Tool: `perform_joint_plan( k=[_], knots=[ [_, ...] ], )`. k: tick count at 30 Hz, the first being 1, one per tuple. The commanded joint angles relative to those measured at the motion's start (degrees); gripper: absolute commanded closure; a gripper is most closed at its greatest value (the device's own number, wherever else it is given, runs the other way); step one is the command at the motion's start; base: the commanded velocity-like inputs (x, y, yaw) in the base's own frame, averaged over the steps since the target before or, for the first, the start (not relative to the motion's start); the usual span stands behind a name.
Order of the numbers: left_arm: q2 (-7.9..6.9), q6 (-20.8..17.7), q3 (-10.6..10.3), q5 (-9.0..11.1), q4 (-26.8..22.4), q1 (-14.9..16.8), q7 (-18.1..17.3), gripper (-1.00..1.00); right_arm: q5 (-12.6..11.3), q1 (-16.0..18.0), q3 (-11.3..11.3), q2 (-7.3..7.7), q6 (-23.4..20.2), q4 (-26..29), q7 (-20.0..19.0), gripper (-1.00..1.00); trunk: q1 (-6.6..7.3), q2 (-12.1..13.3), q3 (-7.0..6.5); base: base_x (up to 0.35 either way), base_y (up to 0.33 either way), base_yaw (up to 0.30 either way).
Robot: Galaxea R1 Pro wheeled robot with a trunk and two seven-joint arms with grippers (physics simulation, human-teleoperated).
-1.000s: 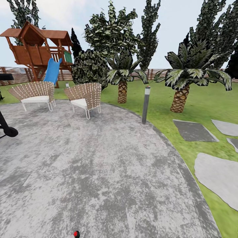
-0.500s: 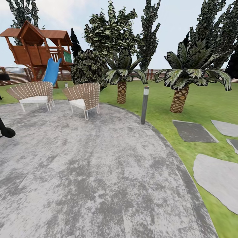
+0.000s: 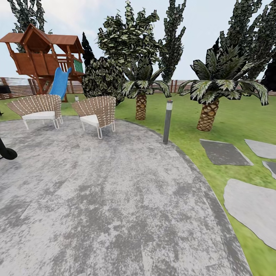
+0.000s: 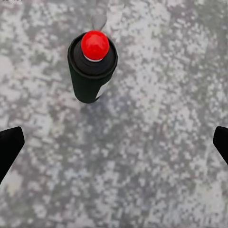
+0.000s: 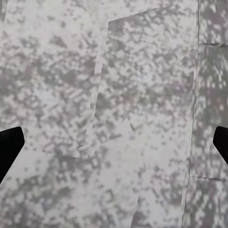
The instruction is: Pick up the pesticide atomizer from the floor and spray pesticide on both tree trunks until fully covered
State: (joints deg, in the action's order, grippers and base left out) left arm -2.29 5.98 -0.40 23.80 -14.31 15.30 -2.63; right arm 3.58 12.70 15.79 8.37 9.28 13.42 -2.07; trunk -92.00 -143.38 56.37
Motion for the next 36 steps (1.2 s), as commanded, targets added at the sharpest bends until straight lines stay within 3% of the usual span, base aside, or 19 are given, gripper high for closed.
perform_joint_plan(
  k=[1, 13, 36],
  knots=[
    [-0.01, 0.2, -0.1, 0.5, 0.1, 0.0, -0.3, -1.0, 0.4, 0.0, 0.5, -0.02, 0.2, -0.1, -0.2, -1.0, 0.01, 0.0, 0.05, 0.001, -0.001, 0.0],
    [0.01, 2.4, 0.0, 0.5, -0.4, 0.0, 0.2, -1.0, 0.6, 0.0, 0.5, -0.4, 0.2, -0.2, -0.2, -1.0, 0.01, 0.0, 0.05, 0.0, 0.0, 0.0],
    [-0.09, 2.7, 0.4, 0.7, -0.3, 0.1, 0.6, -1.0, 0.6, 0.0, 0.5, -0.44, 0.2, -0.2, -0.2, -1.0, 0.01, 0.0, 0.05, 0.0, 0.0, 0.0]
  ],
)
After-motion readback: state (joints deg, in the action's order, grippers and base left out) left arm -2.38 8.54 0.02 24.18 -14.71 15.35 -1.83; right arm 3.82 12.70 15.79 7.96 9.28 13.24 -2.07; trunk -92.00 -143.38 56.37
